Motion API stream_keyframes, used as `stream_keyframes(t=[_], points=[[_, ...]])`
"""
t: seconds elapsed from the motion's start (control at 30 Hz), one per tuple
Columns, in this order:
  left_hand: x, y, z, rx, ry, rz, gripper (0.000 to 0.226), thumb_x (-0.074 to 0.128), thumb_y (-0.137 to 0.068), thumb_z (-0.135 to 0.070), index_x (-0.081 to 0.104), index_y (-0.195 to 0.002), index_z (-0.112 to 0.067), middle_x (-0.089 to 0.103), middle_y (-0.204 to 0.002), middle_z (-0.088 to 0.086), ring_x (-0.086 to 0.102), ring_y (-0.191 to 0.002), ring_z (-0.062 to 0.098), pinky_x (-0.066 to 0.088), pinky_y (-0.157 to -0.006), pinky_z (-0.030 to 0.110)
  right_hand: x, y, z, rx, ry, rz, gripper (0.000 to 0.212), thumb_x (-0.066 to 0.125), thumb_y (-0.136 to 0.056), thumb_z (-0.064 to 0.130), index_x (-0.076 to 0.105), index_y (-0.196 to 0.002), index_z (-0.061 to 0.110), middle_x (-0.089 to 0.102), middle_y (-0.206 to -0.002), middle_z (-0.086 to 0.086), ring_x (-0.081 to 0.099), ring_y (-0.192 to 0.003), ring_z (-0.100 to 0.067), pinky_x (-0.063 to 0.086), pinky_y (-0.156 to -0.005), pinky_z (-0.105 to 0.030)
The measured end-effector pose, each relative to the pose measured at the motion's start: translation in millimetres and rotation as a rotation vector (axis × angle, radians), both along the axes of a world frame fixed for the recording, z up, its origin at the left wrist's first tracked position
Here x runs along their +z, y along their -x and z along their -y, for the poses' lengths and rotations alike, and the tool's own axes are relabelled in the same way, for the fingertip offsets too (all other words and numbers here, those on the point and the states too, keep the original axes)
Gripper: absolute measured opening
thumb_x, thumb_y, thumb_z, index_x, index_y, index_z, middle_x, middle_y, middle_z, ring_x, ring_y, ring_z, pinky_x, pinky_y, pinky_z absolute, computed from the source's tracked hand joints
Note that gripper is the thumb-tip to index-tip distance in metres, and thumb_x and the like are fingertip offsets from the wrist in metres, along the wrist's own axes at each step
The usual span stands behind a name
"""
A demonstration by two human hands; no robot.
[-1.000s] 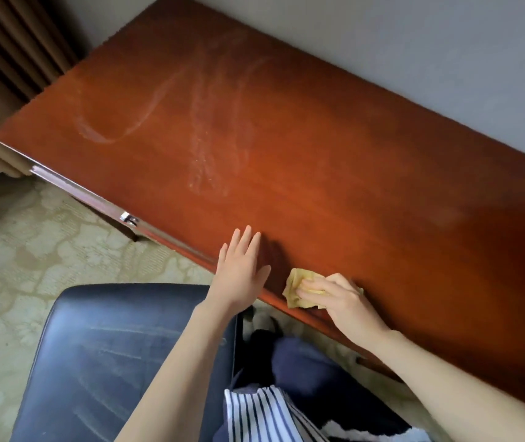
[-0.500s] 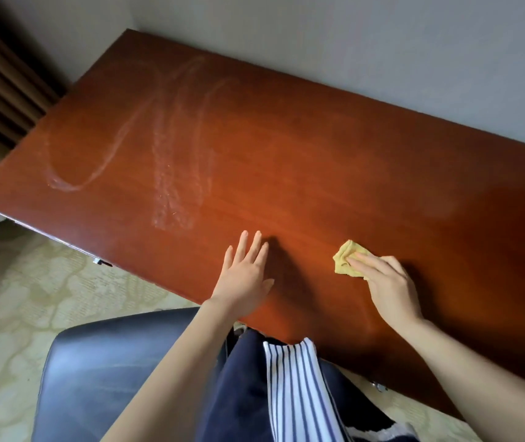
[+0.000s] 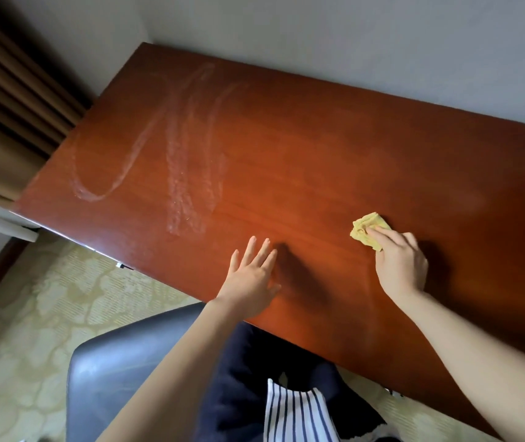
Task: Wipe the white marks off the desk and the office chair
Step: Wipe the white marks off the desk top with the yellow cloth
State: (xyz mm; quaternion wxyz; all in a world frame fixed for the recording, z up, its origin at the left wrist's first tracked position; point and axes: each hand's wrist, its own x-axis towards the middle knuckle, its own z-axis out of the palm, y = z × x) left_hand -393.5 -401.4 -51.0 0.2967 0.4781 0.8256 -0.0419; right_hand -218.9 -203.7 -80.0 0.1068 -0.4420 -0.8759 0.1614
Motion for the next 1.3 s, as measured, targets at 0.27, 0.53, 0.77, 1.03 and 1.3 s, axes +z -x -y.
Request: stream_keyframes(t=[0.27, 0.53, 0.77, 1.03, 1.3], points=[[7.5, 34.0, 4.2, 0.029, -0.067, -0.025, 0.069, 0.043, -0.098, -0.038, 0.005, -0.152, -0.017, -0.012, -0.160, -0.002, -0.022, -0.143, 0.022, -0.006, -0.115, 0.048, -8.9, 18.2, 22.2, 0.148, -0.118, -0.117, 0.046, 0.075, -0.063, -0.015, 0.075, -0.101, 0.010, 0.072, -0.097, -0.005, 0.062, -0.078, -0.032, 0.053, -0.056, -0.039], [7.2, 83.4, -12.8, 0.038, -0.169, -0.021, 0.064, 0.043, -0.099, -0.037, 0.012, -0.152, -0.020, -0.007, -0.160, -0.004, -0.018, -0.145, 0.019, -0.008, -0.115, 0.047, -7.1, 46.8, 19.9, 0.197, -0.083, -0.124, 0.050, 0.078, -0.056, -0.017, 0.076, -0.098, 0.011, 0.073, -0.094, -0.001, 0.064, -0.079, -0.028, 0.054, -0.061, -0.035], [6.0, 158.7, -27.0, 0.061, -0.222, -0.042, 0.068, 0.048, -0.097, -0.036, 0.013, -0.152, -0.021, -0.005, -0.160, -0.004, -0.015, -0.145, 0.018, -0.006, -0.115, 0.047, 2.9, 135.1, 14.3, 0.167, 0.086, -0.068, 0.041, 0.071, -0.075, -0.005, 0.070, -0.111, 0.015, 0.069, -0.110, 0.000, 0.061, -0.094, -0.025, 0.056, -0.070, -0.037], [-7.9, 250.4, -8.0, 0.023, -0.253, -0.022, 0.069, 0.049, -0.096, -0.035, 0.011, -0.152, -0.023, -0.006, -0.160, -0.006, -0.019, -0.144, 0.015, -0.013, -0.114, 0.043, 2.9, 264.6, 43.8, 0.281, 0.066, -0.073, 0.038, 0.068, -0.078, -0.002, 0.071, -0.111, 0.017, 0.069, -0.111, 0.002, 0.060, -0.091, -0.026, 0.055, -0.068, -0.036], [-17.7, 324.0, 3.7, -0.239, -0.233, 0.172, 0.078, 0.054, -0.092, -0.037, 0.006, -0.152, -0.022, -0.013, -0.159, -0.005, -0.030, -0.136, 0.009, -0.020, -0.110, 0.040, -8.6, 275.6, 99.8, 0.070, -0.177, -0.037, 0.048, 0.073, -0.066, -0.007, 0.072, -0.108, 0.016, 0.071, -0.101, 0.002, 0.062, -0.080, -0.028, 0.056, -0.060, -0.034]])
